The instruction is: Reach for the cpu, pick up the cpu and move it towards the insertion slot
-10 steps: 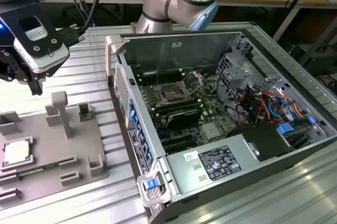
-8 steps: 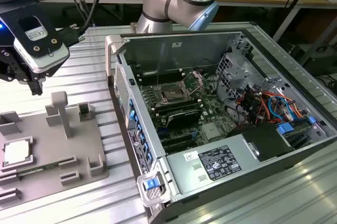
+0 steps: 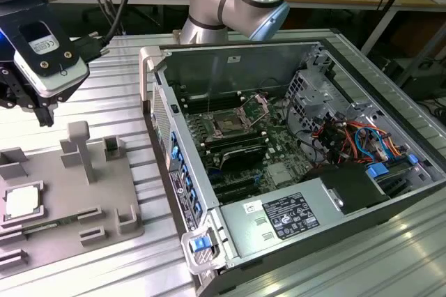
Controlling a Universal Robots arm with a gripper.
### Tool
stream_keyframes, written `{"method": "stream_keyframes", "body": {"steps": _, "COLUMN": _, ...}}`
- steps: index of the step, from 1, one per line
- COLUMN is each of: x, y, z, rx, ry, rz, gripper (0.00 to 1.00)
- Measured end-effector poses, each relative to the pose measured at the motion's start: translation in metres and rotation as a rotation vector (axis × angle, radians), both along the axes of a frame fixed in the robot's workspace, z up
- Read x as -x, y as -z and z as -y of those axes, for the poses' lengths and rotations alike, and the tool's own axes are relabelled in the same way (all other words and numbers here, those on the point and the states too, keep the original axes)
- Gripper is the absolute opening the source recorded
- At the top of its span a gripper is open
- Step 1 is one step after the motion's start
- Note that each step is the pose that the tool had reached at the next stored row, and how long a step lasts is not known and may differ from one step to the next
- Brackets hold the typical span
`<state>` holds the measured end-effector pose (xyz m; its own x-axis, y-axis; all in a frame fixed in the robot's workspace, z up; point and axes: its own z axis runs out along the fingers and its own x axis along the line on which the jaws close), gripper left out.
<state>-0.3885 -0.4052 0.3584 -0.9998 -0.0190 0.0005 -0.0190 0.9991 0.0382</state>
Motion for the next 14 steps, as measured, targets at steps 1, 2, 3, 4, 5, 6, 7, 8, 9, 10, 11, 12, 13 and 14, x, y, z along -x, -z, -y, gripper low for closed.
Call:
{"method": "stream_keyframes", "body": {"steps": 1, "x": 0.0006, "y": 0.0000, "z": 0.0000, "rx": 0.0000, "ry": 0.000, "rz": 0.0000, "gripper": 0.11}}
{"method": "stream_keyframes", "body": {"steps": 2, "x": 0.0008, "y": 0.0000, "z": 0.0000, "rx": 0.0000, "ry": 0.000, "rz": 0.0000, "gripper": 0.11}}
{"method": "stream_keyframes", "body": {"steps": 3, "x": 0.0012, "y": 0.0000, "z": 0.0000, "rx": 0.0000, "ry": 0.000, "rz": 0.0000, "gripper": 0.11}}
{"method": "stream_keyframes", "body": {"steps": 4, "x": 0.0015, "y": 0.0000, "z": 0.0000, "rx": 0.0000, "ry": 0.000, "rz": 0.0000, "gripper": 0.11}}
{"method": "stream_keyframes", "body": {"steps": 5, "x": 0.0018, "y": 0.0000, "z": 0.0000, "rx": 0.0001, "ry": 0.000, "rz": 0.0000, "gripper": 0.11}}
{"method": "stream_keyframes", "body": {"steps": 6, "x": 0.0021, "y": 0.0000, "z": 0.0000, "rx": 0.0000, "ry": 0.000, "rz": 0.0000, "gripper": 0.11}}
{"method": "stream_keyframes", "body": {"steps": 7, "x": 0.0023, "y": 0.0001, "z": 0.0000, "rx": 0.0000, "ry": 0.000, "rz": 0.0001, "gripper": 0.11}}
{"method": "stream_keyframes", "body": {"steps": 8, "x": 0.0027, "y": 0.0000, "z": 0.0000, "rx": 0.0000, "ry": 0.000, "rz": 0.0000, "gripper": 0.11}}
{"method": "stream_keyframes", "body": {"steps": 9, "x": 0.0030, "y": 0.0000, "z": 0.0000, "rx": 0.0000, "ry": 0.000, "rz": 0.0000, "gripper": 0.11}}
{"method": "stream_keyframes", "body": {"steps": 10, "x": 0.0034, "y": 0.0001, "z": 0.0000, "rx": 0.0000, "ry": 0.000, "rz": 0.0000, "gripper": 0.11}}
{"method": "stream_keyframes", "body": {"steps": 11, "x": 0.0037, "y": 0.0000, "z": 0.0000, "rx": 0.0001, "ry": 0.000, "rz": 0.0000, "gripper": 0.11}}
{"method": "stream_keyframes", "body": {"steps": 12, "x": 0.0042, "y": 0.0001, "z": 0.0000, "rx": 0.0001, "ry": 0.000, "rz": 0.0000, "gripper": 0.11}}
{"method": "stream_keyframes", "body": {"steps": 13, "x": 0.0045, "y": 0.0001, "z": 0.0000, "rx": 0.0000, "ry": 0.000, "rz": 0.0000, "gripper": 0.11}}
{"method": "stream_keyframes", "body": {"steps": 14, "x": 0.0047, "y": 0.0001, "z": 0.0000, "rx": 0.0000, "ry": 0.000, "rz": 0.0000, "gripper": 0.11}}
